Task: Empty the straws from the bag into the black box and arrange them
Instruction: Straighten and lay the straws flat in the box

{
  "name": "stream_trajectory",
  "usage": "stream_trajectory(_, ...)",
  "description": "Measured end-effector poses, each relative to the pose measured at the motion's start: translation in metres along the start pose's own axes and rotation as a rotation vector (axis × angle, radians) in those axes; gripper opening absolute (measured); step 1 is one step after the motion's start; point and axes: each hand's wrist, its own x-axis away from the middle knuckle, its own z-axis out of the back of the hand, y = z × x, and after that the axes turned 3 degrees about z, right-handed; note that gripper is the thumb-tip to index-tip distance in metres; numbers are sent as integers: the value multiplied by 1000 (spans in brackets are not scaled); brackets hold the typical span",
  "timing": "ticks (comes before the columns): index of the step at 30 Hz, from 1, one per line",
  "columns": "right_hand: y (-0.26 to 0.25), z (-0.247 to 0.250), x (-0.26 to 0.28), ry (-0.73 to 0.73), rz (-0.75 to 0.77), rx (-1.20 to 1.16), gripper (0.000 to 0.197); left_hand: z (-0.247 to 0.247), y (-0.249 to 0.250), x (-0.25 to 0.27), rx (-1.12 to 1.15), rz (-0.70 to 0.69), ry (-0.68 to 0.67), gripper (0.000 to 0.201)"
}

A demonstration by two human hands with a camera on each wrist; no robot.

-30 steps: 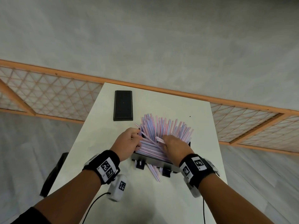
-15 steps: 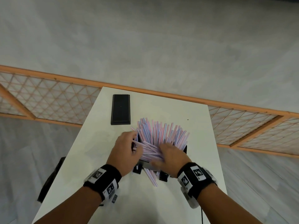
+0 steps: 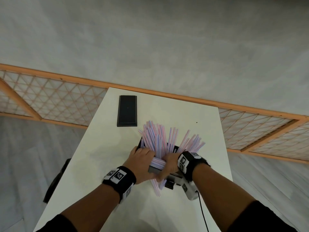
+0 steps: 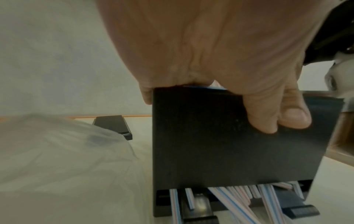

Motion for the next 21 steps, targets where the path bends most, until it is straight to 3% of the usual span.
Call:
stream_trajectory(5, -11, -9, 12, 19, 10, 76, 65, 1, 6, 16, -45, 46, 2, 64)
stream_trajectory(10, -14, -31, 32, 109, 49, 211, 70, -4, 12, 39, -66, 54, -80, 70)
stream_trajectory(13, -17, -31, 46, 222, 87, 188, 64, -1, 12, 45, -33, 70, -87, 68)
stream_trajectory(17, -17, -32, 69, 437, 169, 145, 53, 2, 11, 49, 32, 45, 0, 60)
stream_trajectory(21, -7, -38, 103, 687, 147, 29, 30, 8, 7, 54, 70, 12, 100, 48)
